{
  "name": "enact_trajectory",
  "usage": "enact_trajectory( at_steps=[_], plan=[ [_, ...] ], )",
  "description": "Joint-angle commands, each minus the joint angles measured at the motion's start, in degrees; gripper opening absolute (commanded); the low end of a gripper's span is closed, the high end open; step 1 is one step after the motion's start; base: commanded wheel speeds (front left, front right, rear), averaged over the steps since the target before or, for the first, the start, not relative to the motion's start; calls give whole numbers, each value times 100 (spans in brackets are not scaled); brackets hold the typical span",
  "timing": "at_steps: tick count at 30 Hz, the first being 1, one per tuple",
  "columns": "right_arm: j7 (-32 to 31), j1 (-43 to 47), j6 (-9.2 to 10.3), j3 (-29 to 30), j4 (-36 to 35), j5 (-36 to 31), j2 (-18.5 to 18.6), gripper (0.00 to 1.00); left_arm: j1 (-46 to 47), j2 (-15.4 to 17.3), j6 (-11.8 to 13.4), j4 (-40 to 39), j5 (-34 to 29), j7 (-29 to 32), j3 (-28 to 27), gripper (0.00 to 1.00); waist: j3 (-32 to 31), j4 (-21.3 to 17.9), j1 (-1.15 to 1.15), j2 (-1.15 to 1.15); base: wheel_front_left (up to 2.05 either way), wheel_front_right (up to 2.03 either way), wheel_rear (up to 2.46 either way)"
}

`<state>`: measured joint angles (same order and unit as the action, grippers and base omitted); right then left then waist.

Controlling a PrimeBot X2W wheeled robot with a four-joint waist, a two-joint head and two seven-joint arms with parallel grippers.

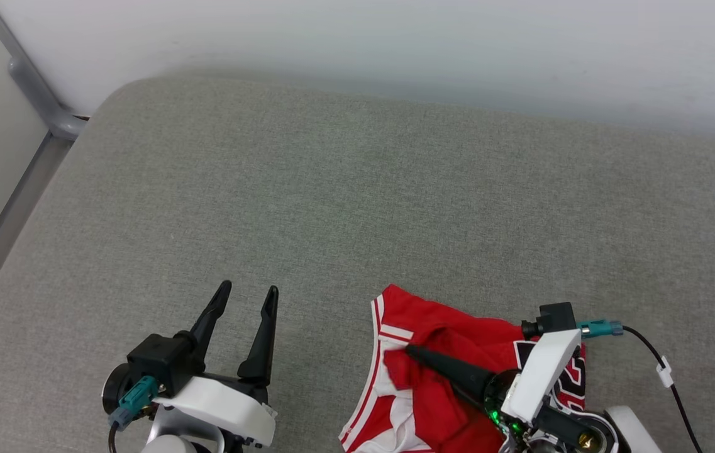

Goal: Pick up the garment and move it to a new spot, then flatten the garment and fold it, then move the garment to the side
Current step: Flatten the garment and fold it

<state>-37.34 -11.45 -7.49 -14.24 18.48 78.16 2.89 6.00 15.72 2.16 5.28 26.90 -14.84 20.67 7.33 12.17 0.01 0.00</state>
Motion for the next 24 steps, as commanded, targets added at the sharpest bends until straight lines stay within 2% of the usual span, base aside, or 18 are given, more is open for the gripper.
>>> enact_trajectory(
  at_steps=[1, 5, 10, 11, 13, 16, 24],
  plan=[
    [102, -88, -1, -110, 12, -44, -2, 100, 48, -49, -49, 41, 28, -33, -8, 100, 1, -21, -1, 0, 0, 0, 0],
    [438, -182, 0, -268, -219, -381, 68, 100, 57, -73, -75, 101, 12, -38, 3, 100, -52, -94, -1, 0, 0, 0, 0],
    [1514, -134, 0, -408, -569, -1856, 527, 100, 10, -75, -65, 130, 21, -40, -27, 100, -166, -223, -1, 0, 0, 0, 0],
    [1514, -134, 0, -408, -569, -1856, 527, 100, 10, -75, -65, 130, 21, -40, -27, 100, -166, -223, -1, 0, 0, 0, 0],
    [1945, -68, 0, -322, -592, -2522, 667, 100, -50, -72, -45, 131, 31, -41, -50, 100, -215, -286, -1, 0, 0, 0, 0],
    [2417, 66, 0, 6, -580, -3526, 817, 100, -97, -59, 14, 139, 27, -42, -79, 100, -287, -397, -1, 0, 0, 0, 0],
    [3013, 688, 0, 1361, -1185, -5458, 687, 100, -242, -24, 195, 143, 65, -43, -227, 100, -464, -716, -1, 0, 0, 0, 0]
  ],
)
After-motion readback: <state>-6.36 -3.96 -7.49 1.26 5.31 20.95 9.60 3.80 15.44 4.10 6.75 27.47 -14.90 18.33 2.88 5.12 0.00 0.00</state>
